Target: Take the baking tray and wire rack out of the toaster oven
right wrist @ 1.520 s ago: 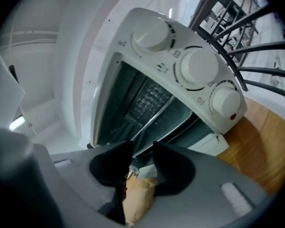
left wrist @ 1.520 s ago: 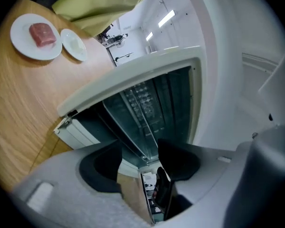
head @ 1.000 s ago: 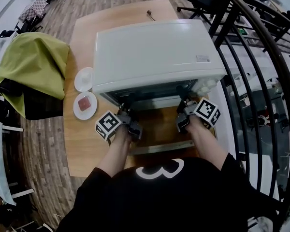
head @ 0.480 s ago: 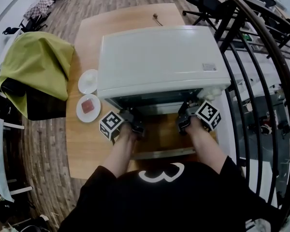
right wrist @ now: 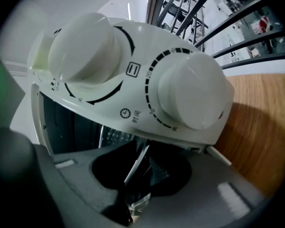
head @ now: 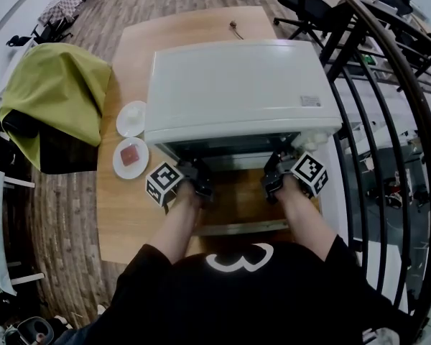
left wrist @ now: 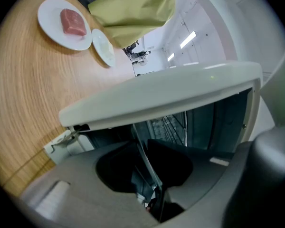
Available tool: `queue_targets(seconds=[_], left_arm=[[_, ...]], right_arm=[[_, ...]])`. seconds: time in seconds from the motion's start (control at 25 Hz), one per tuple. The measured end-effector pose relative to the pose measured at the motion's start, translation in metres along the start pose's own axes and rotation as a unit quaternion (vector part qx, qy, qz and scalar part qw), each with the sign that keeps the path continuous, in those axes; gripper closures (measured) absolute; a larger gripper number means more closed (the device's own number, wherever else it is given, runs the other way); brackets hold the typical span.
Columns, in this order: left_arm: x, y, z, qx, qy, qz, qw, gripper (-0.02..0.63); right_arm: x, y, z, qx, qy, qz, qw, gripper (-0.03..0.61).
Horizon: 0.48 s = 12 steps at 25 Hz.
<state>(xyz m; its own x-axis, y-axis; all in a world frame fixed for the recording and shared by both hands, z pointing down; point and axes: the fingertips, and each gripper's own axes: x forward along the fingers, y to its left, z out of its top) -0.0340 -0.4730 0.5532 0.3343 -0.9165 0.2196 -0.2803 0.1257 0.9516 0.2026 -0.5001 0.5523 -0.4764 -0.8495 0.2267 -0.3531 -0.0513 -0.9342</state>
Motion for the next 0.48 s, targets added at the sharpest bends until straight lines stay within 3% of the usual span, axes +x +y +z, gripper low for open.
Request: queue_targets(seconds=[0.48], left_arm=[[-0.024,0.0,-0.014,0.004,0.0,0.017,0.9999,0.54]], right_arm=[[-0.03,0.0,-0.012,0.011,0.031,0.004,0.999,0.517]])
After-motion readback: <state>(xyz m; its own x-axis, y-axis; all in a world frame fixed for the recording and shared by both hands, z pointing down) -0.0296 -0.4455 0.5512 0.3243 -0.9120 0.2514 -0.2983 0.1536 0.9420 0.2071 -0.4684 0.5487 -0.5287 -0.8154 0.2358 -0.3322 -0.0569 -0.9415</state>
